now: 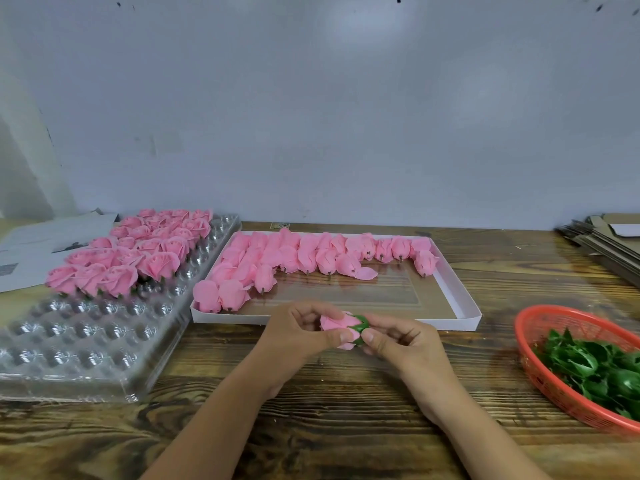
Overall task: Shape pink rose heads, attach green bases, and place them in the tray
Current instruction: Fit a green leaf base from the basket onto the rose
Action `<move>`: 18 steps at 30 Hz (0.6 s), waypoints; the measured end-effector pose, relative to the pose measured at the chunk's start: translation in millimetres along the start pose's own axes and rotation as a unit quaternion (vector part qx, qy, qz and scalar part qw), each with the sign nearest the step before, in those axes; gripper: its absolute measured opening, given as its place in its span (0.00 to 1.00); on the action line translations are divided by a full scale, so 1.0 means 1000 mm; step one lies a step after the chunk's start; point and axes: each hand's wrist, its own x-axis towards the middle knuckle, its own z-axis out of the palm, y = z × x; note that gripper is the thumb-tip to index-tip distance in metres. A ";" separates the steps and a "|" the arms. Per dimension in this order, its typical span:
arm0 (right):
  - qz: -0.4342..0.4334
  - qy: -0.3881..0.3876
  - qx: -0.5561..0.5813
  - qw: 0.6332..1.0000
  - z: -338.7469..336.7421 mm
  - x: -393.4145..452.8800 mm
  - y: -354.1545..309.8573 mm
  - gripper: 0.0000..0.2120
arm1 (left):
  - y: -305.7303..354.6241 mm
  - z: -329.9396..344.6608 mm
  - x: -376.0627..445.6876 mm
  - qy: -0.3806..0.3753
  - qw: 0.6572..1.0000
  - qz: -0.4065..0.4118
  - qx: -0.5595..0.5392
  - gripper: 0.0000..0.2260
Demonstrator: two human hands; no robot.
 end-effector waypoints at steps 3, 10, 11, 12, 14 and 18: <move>0.001 -0.008 0.002 1.000 -0.002 0.000 0.000 0.15 | 0.001 0.000 0.000 -0.002 1.000 0.003 -0.005 0.13; -0.012 -0.014 -0.017 1.000 -0.002 -0.002 -0.001 0.15 | 0.001 0.000 0.001 0.006 1.000 0.007 -0.007 0.14; -0.011 -0.015 -0.014 1.000 -0.002 -0.002 -0.001 0.14 | 0.001 0.000 0.001 0.007 1.000 0.006 -0.009 0.14; -0.012 -0.016 -0.013 1.000 -0.002 -0.002 -0.001 0.14 | 0.001 0.000 0.001 0.007 1.000 0.003 -0.011 0.14; -0.019 -0.019 -0.020 0.999 -0.002 -0.002 -0.002 0.15 | 0.002 0.000 0.001 0.004 1.000 -0.003 -0.017 0.14; -0.033 -0.022 -0.052 0.998 -0.001 -0.004 -0.003 0.17 | 0.004 0.000 0.000 0.002 1.000 -0.012 -0.025 0.14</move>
